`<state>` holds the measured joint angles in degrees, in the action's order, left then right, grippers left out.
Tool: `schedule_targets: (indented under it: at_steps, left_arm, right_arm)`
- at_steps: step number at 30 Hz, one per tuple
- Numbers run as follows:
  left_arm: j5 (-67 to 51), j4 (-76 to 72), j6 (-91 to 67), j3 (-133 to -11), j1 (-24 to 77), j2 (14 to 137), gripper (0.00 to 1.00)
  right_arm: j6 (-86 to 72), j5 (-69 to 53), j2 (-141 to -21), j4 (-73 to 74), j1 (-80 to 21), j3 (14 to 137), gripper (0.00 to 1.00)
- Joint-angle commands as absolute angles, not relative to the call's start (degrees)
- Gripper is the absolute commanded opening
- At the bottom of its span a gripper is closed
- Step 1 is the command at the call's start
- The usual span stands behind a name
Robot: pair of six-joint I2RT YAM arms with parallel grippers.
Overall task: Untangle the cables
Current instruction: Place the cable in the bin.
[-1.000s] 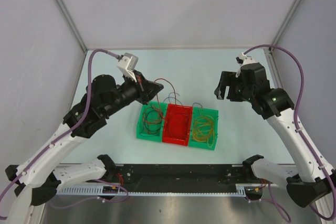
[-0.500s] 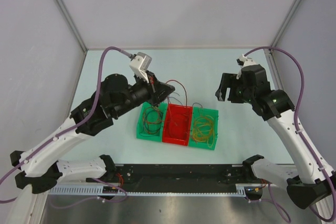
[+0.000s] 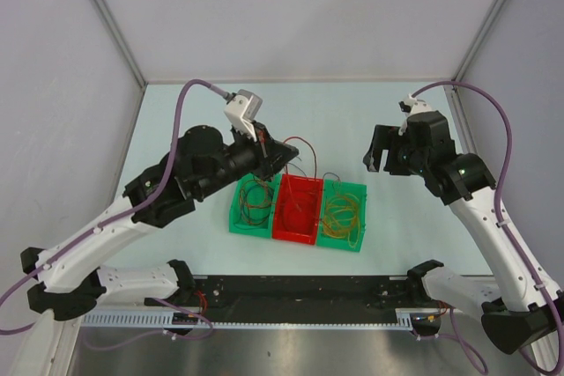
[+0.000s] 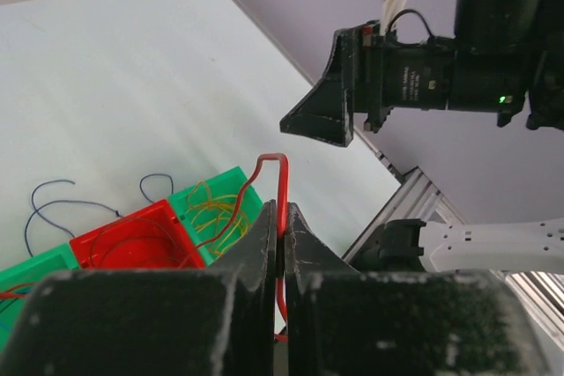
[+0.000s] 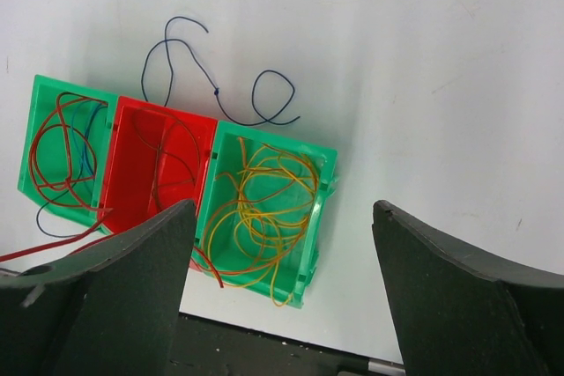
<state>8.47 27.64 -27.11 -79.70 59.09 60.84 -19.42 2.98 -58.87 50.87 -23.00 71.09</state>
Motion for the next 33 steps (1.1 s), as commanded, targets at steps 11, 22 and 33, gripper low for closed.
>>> schedule_targets:
  at_steps: [11,22,33]
  left_arm:
    - [11.1,28.2,-27.9,-85.5,60.4,59.1,0.00]
    - [16.2,24.8,-26.7,-77.5,60.4,58.1,0.00]
    - [17.9,20.5,-25.8,-71.8,60.4,57.8,0.00]
  right_arm:
    - [-18.9,1.7,-57.7,48.5,-22.6,70.0,0.85]
    - [-19.0,1.8,-57.2,49.1,-22.3,69.8,0.85]
    - [-19.2,1.3,-57.7,48.8,-22.2,69.7,0.85]
